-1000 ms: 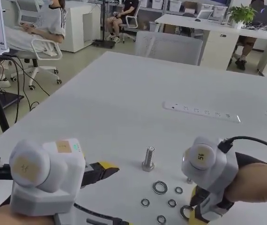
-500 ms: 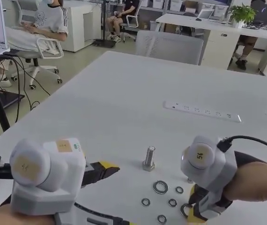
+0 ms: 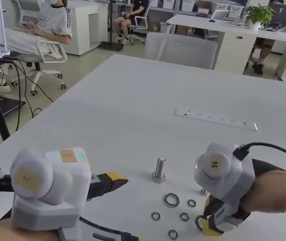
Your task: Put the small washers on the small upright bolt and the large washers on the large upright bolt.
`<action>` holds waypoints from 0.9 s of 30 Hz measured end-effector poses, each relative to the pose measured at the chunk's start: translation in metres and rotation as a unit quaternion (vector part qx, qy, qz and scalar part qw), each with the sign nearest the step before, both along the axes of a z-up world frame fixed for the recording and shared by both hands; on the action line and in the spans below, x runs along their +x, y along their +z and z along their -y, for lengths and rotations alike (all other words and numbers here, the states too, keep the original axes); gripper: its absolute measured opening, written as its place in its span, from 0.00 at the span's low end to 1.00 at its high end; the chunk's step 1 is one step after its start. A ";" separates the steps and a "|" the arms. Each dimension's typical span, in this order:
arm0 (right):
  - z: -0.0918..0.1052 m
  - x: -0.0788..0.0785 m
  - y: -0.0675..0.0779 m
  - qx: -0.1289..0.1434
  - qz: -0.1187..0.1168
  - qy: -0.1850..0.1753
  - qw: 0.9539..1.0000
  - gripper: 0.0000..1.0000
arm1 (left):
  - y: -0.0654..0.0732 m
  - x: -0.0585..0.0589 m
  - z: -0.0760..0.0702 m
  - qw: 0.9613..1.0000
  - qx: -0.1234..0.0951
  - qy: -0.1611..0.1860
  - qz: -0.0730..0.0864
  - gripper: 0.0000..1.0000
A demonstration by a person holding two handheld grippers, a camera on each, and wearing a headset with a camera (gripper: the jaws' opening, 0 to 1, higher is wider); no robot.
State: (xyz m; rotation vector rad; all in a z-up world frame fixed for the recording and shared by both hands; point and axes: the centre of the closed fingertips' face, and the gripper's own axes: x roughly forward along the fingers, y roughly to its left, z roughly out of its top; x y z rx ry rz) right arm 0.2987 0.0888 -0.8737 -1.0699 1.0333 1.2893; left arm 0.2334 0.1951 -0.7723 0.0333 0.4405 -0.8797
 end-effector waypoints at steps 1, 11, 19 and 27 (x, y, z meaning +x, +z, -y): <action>0.000 -0.001 0.002 -0.001 -0.001 0.000 1.000 0.23 | 0.000 0.000 0.000 1.000 0.000 0.000 -0.001 0.89; 0.000 0.001 0.026 0.000 0.007 0.006 1.000 0.23 | 0.001 0.000 0.001 1.000 0.000 -0.003 0.002 0.89; -0.007 0.008 0.056 0.007 0.018 0.012 1.000 0.23 | 0.002 0.000 0.002 1.000 0.000 -0.005 0.002 0.89; -0.017 0.018 0.079 0.013 0.032 0.021 0.999 0.23 | 0.003 0.001 0.001 1.000 -0.002 -0.004 0.005 0.89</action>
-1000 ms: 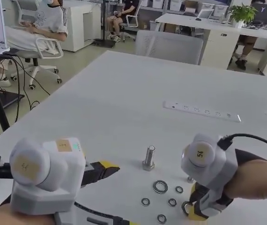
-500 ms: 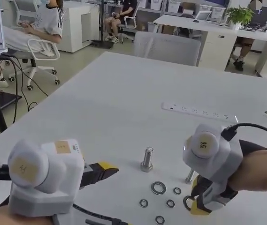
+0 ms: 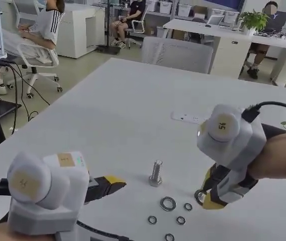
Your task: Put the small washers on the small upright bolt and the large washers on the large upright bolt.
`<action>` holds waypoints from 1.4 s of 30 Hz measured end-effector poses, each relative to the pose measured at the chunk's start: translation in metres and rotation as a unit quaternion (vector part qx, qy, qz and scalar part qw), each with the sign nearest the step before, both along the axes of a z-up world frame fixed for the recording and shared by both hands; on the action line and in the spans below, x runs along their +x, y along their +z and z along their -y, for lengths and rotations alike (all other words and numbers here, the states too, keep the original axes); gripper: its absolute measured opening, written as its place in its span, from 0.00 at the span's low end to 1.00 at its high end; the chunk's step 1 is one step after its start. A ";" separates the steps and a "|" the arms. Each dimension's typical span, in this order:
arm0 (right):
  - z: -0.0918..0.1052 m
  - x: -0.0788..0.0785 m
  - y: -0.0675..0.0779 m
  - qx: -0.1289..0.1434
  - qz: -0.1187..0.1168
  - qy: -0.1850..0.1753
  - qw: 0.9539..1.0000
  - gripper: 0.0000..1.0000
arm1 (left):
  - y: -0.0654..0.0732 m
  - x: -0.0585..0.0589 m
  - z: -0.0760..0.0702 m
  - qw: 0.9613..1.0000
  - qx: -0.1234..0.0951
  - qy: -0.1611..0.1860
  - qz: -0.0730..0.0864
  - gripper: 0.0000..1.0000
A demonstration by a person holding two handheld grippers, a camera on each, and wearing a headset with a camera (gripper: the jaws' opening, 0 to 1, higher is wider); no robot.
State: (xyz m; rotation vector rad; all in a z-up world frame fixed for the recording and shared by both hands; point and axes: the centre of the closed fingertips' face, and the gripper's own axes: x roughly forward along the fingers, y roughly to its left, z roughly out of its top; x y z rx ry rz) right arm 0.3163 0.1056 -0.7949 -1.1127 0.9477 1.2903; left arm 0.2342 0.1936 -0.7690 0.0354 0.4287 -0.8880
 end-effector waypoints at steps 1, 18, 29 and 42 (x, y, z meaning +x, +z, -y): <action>-0.002 0.002 0.004 0.001 0.003 0.002 1.000 0.23 | 0.000 0.000 0.000 1.000 0.000 0.000 0.000 0.89; -0.041 0.032 0.040 0.014 0.031 0.035 0.999 0.23 | 0.000 0.001 -0.003 1.000 0.002 0.007 0.001 0.89; -0.065 0.041 0.033 0.015 0.025 0.056 0.998 0.23 | 0.001 0.004 -0.010 1.000 -0.001 0.026 0.003 0.89; -0.086 0.054 0.020 0.006 0.019 0.079 0.997 0.23 | 0.003 0.010 -0.019 0.999 -0.002 0.052 0.004 0.89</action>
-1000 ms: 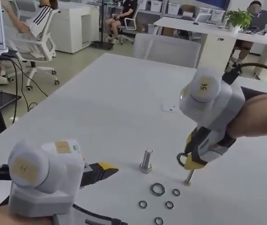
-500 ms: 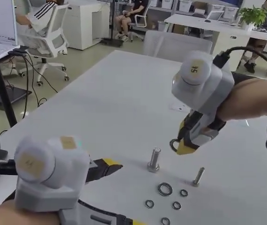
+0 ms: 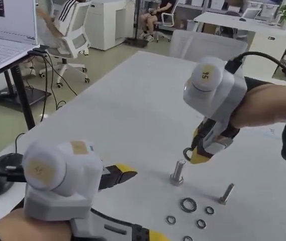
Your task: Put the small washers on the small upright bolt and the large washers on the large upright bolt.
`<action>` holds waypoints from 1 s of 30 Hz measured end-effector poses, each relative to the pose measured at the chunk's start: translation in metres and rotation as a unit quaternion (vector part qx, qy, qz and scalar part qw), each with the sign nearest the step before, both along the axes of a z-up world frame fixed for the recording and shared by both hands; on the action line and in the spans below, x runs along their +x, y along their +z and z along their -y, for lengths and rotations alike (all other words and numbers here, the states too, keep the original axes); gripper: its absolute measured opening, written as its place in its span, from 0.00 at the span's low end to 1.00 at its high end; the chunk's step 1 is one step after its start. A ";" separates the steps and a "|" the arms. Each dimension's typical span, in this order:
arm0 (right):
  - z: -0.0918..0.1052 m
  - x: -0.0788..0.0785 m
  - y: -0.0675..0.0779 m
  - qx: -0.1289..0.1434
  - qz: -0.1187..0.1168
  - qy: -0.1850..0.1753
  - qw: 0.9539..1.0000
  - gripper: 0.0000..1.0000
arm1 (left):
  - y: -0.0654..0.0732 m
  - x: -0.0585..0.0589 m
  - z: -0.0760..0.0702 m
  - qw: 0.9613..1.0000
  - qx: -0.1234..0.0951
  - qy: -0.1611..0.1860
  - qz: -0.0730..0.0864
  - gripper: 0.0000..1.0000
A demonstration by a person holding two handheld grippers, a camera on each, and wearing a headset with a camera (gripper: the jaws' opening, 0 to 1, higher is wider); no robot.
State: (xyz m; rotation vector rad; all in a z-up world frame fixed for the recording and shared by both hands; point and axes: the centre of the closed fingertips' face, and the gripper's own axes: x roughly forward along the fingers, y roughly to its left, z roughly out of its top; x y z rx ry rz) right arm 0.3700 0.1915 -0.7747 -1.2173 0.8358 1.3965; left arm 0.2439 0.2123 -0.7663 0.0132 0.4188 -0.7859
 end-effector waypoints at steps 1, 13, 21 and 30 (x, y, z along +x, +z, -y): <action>-0.001 0.002 -0.002 0.000 0.000 0.002 1.000 0.23 | 0.000 0.000 0.000 1.000 -0.001 0.002 -0.001 0.89; -0.007 0.012 -0.021 -0.012 -0.015 0.014 1.000 0.23 | -0.004 0.004 -0.005 1.000 0.001 0.017 -0.007 0.89; -0.008 0.012 -0.031 -0.021 -0.023 0.019 0.999 0.23 | -0.006 0.004 -0.006 1.000 0.001 0.021 -0.012 0.89; -0.007 0.011 -0.034 -0.028 -0.027 0.023 0.999 0.23 | -0.007 0.005 -0.006 1.000 0.003 0.021 -0.014 0.89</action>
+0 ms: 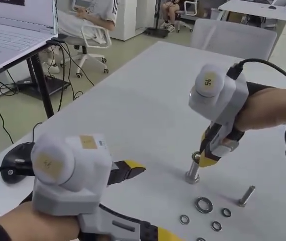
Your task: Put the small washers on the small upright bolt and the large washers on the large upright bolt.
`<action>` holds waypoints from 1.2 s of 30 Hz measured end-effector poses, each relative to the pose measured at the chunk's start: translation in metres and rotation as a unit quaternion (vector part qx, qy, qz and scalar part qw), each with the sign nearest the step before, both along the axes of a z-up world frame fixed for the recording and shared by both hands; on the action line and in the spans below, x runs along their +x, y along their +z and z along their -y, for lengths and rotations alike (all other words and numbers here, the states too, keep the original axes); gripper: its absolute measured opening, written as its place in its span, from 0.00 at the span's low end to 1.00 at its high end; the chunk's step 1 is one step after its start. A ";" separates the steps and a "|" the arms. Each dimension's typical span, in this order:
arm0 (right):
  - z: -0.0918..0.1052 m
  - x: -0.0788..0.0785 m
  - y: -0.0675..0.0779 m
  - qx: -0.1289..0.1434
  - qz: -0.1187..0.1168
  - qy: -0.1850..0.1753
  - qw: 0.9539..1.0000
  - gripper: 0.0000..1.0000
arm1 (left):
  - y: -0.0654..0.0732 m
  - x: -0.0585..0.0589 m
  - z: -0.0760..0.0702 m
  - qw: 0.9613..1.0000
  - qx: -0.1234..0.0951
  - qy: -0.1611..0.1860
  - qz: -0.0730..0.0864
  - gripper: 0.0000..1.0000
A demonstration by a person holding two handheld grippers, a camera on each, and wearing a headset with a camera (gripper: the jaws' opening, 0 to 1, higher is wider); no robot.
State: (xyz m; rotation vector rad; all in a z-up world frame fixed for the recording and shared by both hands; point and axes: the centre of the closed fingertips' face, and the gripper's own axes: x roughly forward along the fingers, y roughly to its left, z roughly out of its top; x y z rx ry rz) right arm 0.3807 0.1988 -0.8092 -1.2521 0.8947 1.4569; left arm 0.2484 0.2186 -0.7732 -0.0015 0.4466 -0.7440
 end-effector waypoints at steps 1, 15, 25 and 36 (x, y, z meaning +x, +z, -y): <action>0.000 0.001 -0.001 -0.001 -0.001 0.000 1.000 0.23 | 0.000 0.000 0.000 1.000 0.000 0.000 0.000 0.89; -0.003 0.004 -0.010 -0.012 -0.007 0.003 1.000 0.23 | 0.000 0.001 -0.002 1.000 -0.001 0.003 0.000 0.88; -0.005 0.003 -0.024 -0.020 -0.009 0.006 1.000 0.23 | 0.000 0.001 -0.002 1.000 -0.001 0.005 0.000 0.88; -0.004 0.004 -0.038 -0.026 -0.011 0.007 1.000 0.23 | 0.000 0.001 -0.002 1.000 -0.001 0.006 -0.001 0.88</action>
